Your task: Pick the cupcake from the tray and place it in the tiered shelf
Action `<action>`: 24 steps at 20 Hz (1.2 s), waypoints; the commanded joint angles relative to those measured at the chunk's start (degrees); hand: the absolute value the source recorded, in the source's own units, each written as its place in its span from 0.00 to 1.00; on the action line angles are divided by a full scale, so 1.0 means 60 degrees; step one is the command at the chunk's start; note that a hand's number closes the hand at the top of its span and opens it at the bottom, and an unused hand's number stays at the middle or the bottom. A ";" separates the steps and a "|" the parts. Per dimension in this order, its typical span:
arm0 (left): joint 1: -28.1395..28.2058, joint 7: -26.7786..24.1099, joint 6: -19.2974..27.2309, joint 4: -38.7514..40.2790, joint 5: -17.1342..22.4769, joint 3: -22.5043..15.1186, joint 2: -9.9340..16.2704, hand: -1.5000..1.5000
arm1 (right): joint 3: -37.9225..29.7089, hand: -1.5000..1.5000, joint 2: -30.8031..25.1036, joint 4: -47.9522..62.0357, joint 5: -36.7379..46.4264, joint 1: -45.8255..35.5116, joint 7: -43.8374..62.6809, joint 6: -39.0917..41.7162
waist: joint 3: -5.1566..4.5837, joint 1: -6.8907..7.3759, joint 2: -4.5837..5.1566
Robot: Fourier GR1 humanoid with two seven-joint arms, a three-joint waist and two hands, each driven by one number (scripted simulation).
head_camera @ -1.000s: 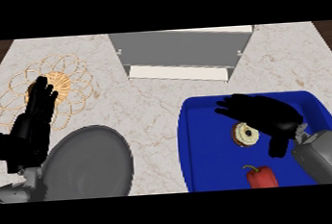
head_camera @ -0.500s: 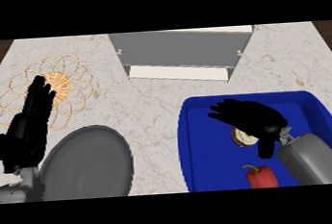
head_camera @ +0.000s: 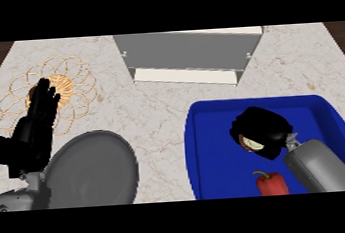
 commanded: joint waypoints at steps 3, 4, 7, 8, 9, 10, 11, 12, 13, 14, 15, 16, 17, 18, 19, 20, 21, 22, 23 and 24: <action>0.0206 0.0280 -0.0155 -0.0443 0.0011 0.0144 0.0144 0.50 | -0.0326 1.00 0.1502 0.0073 0.0370 -0.0301 0.1714 0.0037 | 0.0027 0.0050 0.0005; 0.0141 -0.0144 -0.0205 0.0160 0.0080 0.0061 -0.0078 0.50 | -0.0432 1.00 0.2333 0.0291 0.0518 0.0006 0.3129 0.0029 | 0.0017 -0.0013 0.0020; 0.0259 -0.0097 -0.0147 0.0011 0.0039 0.0160 0.0037 0.50 | -0.1236 1.00 0.3628 0.0300 0.0637 0.0474 0.5751 0.0088 | -0.0004 -0.0239 -0.0068; 0.0232 0.0041 -0.0053 -0.0011 0.0085 0.0192 -0.0037 0.50 | -0.1558 1.00 0.3660 0.0281 0.0567 0.0559 0.6399 0.0070 | 0.0004 -0.0334 -0.0086; 0.0082 0.0141 -0.0106 -0.0123 0.0101 0.0201 0.0053 0.50 | -0.1449 1.00 0.3675 0.0103 0.0373 0.0629 0.7044 -0.0019 | 0.0030 -0.0196 -0.0085; 0.0023 0.0054 -0.0048 -0.0118 -0.0023 0.0044 -0.0054 0.50 | -0.1411 1.00 0.3687 0.0036 0.0144 0.0576 0.7649 -0.0122 | 0.0042 -0.0085 -0.0030; 0.0087 -0.0023 -0.0145 0.0024 0.0057 -0.0014 -0.0130 0.50 | -0.1296 1.00 0.3696 -0.0213 -0.0308 0.0461 0.8153 -0.0174 | 0.0037 0.0052 0.0004; 0.0178 -0.0048 -0.0279 -0.0032 0.0098 0.0133 0.0097 0.50 | -0.1207 1.00 0.3705 -0.0288 -0.0737 0.0702 0.8694 -0.0423 | 0.0050 0.0213 0.0006; -0.0024 0.0081 -0.0149 -0.0033 0.0038 -0.0112 -0.0171 0.50 | -0.0808 1.00 0.3712 -0.0653 -0.1015 0.0465 0.9221 -0.0526 | 0.0052 0.0224 -0.0018; -0.0068 0.0015 -0.0124 0.0045 0.0006 -0.0052 -0.0138 0.50 | -0.0553 1.00 0.3719 -0.0893 -0.1477 0.0374 0.9687 -0.0729 | 0.0052 0.0323 -0.0001; -0.0052 0.0020 -0.0268 0.0057 0.0065 -0.0094 -0.0093 0.50 | -0.0274 1.00 0.3725 -0.1073 -0.1767 0.0134 1.0296 -0.0871 | 0.0044 0.0458 -0.0004; 0.0048 0.0030 -0.0379 0.0001 0.0049 -0.0174 -0.0039 0.50 | 0.0002 1.00 0.3732 -0.1253 -0.2060 -0.0078 1.0945 -0.1130 | 0.0042 0.0576 -0.0018; -0.0321 0.0127 -0.0332 0.0121 0.0096 -0.0092 -0.0045 0.50 | 0.0306 1.00 0.3737 -0.1476 -0.2380 -0.0305 1.1567 -0.1420 | 0.0039 0.0499 0.0005; -0.0037 0.0092 -0.0252 -0.0063 -0.0053 -0.0250 -0.0128 0.50 | 0.0658 1.00 0.3741 -0.1751 -0.2391 -0.0320 1.2213 -0.2064 | 0.0040 0.0550 -0.0046; 0.0042 -0.0022 -0.0321 0.0026 -0.0004 -0.0258 -0.0152 0.50 | 0.0538 1.00 0.3744 -0.2021 -0.2849 -0.0871 1.2652 -0.2233 | 0.0033 0.0663 -0.0030; -0.0326 0.0208 -0.0259 0.0153 -0.0043 -0.0231 -0.0116 0.50 | 0.0607 1.00 0.3747 -0.2409 -0.3063 -0.1100 1.2930 -0.2824 | 0.0044 0.0548 -0.0025; -0.0071 -0.0010 -0.0373 0.0126 0.0012 -0.0234 -0.0109 0.50 | 0.0745 1.00 0.3749 -0.2802 -0.3129 -0.1340 1.3508 -0.3187 | 0.0027 0.0596 -0.0078; -0.0044 -0.0075 -0.0280 0.0232 -0.0087 -0.0312 -0.0216 0.50 | 0.0822 1.00 0.3751 -0.3049 -0.2974 -0.1728 1.4023 -0.3666 | 0.0019 0.0538 -0.0076; -0.0111 -0.0099 -0.0218 0.0310 -0.0109 -0.0283 -0.0252 0.50 | 0.1143 1.00 0.3752 -0.3175 -0.2986 -0.2041 1.4747 -0.3960 | 0.0012 0.0526 -0.0062; -0.0136 0.0025 -0.0259 0.0153 -0.0061 -0.0234 -0.0166 0.50 | 0.1234 1.00 0.3753 -0.3434 -0.2927 -0.2475 1.5466 -0.4079 | 0.0008 0.0555 -0.0111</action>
